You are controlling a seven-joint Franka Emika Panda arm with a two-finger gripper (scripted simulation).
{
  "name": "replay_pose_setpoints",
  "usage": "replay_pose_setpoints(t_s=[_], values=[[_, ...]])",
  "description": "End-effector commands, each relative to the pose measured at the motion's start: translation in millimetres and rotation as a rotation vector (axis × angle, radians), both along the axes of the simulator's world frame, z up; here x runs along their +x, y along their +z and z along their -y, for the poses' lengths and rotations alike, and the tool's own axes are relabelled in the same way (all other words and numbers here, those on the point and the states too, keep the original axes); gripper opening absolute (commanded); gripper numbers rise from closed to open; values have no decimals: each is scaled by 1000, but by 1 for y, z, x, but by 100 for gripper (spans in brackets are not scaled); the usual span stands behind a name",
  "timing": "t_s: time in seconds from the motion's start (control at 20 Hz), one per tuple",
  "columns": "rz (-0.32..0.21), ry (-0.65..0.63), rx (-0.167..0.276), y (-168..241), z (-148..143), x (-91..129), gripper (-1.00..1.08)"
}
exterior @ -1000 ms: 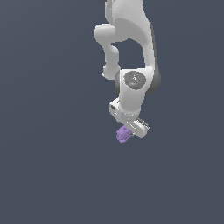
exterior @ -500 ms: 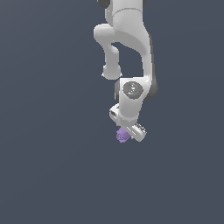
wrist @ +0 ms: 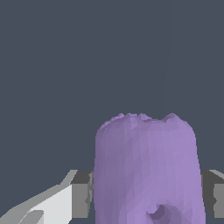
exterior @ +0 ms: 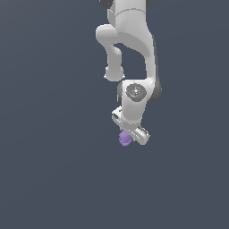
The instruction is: Pick up the object and move it to a goal position.
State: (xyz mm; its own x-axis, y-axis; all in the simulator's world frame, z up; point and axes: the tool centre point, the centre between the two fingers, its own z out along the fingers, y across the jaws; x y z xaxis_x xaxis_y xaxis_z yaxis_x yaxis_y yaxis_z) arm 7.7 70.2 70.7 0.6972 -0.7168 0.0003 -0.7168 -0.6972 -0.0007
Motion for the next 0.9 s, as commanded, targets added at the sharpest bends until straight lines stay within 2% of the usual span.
replay_pose_setpoints(t_s=[0.0, 0.45, 0.85], values=[[-1, 0, 0, -1, 0, 0, -100], [0, 0, 0, 14, 1, -6, -100], [0, 0, 0, 55, 5, -23, -100]])
